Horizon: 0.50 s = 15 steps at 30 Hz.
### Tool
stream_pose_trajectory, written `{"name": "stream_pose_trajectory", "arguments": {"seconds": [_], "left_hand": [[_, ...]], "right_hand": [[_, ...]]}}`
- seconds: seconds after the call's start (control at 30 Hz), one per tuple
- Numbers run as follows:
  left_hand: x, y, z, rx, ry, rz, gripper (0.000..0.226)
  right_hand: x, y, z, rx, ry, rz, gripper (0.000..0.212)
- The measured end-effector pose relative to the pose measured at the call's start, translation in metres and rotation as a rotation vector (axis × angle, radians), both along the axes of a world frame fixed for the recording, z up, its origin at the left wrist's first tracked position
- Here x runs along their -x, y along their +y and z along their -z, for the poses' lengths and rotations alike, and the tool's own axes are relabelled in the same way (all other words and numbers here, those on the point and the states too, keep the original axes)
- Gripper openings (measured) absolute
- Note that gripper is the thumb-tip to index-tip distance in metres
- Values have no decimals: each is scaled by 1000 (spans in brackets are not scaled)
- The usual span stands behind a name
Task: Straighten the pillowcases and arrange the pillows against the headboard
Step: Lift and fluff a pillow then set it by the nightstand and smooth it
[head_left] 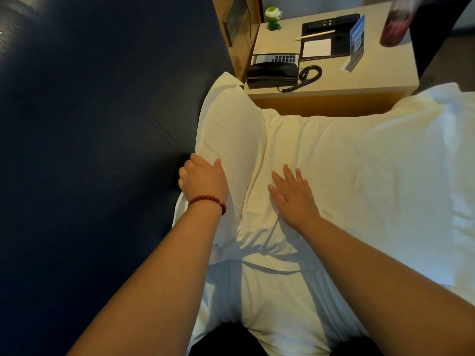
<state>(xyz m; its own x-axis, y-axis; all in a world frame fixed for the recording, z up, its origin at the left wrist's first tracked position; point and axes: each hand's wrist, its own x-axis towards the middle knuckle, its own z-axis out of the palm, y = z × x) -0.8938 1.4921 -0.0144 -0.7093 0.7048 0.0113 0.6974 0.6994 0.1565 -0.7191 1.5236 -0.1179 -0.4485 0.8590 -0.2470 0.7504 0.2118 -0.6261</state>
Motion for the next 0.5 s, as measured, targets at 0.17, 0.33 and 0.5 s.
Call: {"name": "stream_pose_trajectory", "arguments": {"seconds": [0.17, 0.33, 0.5], "left_hand": [[8, 8, -8, 136, -103, 32, 75], [1, 2, -10, 27, -277, 60, 74], [0, 6, -22, -24, -533, -46, 98]], "right_hand": [[-6, 0, 6, 22, 70, 7, 54], [-9, -2, 7, 27, 97, 11, 53], [-10, -5, 5, 18, 79, -10, 54]]}}
